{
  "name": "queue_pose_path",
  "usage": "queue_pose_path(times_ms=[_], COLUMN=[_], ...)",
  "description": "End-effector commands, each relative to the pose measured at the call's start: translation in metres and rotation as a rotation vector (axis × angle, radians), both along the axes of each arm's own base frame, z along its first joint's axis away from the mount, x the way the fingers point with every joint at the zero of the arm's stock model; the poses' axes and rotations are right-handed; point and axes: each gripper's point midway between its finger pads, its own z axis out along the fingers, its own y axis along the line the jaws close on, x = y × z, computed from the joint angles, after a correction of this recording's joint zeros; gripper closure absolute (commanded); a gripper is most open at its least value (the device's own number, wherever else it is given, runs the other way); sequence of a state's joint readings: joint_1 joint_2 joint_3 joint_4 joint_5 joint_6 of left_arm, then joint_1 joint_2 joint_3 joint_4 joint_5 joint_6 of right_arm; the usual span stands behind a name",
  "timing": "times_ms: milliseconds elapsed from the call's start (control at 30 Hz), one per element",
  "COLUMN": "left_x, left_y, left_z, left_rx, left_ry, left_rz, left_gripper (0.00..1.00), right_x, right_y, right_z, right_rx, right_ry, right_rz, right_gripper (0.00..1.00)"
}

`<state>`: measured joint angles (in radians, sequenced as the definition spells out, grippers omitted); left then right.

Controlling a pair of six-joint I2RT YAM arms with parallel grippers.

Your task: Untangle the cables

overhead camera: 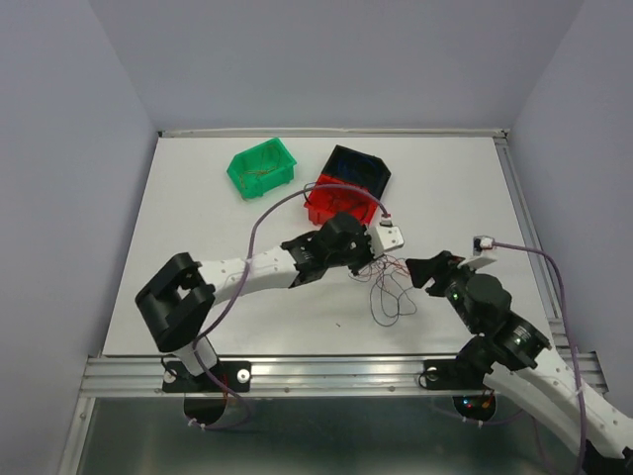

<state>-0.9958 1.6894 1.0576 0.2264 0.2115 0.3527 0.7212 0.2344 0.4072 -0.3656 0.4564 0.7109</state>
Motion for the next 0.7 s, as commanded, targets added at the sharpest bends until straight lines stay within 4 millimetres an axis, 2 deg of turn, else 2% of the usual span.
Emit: queue_pose_path(times_ms=[0,33,67,100,167,200,267,300,333,400,433,500,600,667], left_x=[-0.003,-0.003,-0.006,-0.008,-0.011,-0.015,-0.024,-0.024,-0.029,-0.028,-0.028,-0.025,-0.024,-0.024], left_y=[0.018,0.026,0.034,0.040,0.050,0.056,0.062,0.065,0.067,0.069,0.070,0.072,0.072,0.073], left_z=[0.091,0.094,0.116,0.124,0.135,0.152,0.166,0.169,0.172,0.174,0.174,0.173,0.174,0.174], left_rx=[-0.163,-0.165,-0.208,-0.227,-0.261,-0.299,-0.340,-0.351,-0.367,-0.380,-0.381,-0.385,-0.392,-0.391], left_ry=[-0.135,-0.140,-0.166,-0.170,-0.170,-0.188,-0.196,-0.199,-0.195,-0.193,-0.194,-0.182,-0.163,-0.155], left_rz=[0.045,0.061,0.068,0.070,0.072,0.066,0.033,0.031,0.010,0.010,0.010,0.013,0.008,0.003], left_gripper=[1.00,1.00,1.00,1.00,1.00,1.00,1.00,1.00,1.00,1.00,1.00,1.00,1.00,1.00], right_x=[-0.005,-0.008,-0.007,-0.002,0.008,0.017,0.024,0.028,0.028,0.034,0.031,0.026,-0.001,-0.023], right_y=[0.056,0.073,0.081,0.093,0.100,0.105,0.111,0.116,0.118,0.113,0.108,0.104,0.105,0.109], right_z=[-0.027,-0.022,-0.028,-0.030,-0.036,-0.040,-0.040,-0.031,-0.034,-0.019,-0.015,-0.004,0.018,0.026], right_rx=[-0.084,-0.076,-0.087,-0.089,-0.110,-0.121,-0.136,-0.118,-0.116,-0.072,-0.043,-0.009,0.036,0.044], right_ry=[0.032,-0.007,0.000,-0.006,0.001,0.008,-0.011,-0.056,-0.065,-0.127,-0.150,-0.202,-0.347,-0.433], right_rz=[0.290,0.380,0.418,0.452,0.451,0.440,0.446,0.453,0.462,0.410,0.394,0.389,0.493,0.596], right_gripper=[0.33,0.32,0.32,0.32,0.33,0.35,0.46,0.51,0.65,0.75,0.83,0.85,0.85,0.78])
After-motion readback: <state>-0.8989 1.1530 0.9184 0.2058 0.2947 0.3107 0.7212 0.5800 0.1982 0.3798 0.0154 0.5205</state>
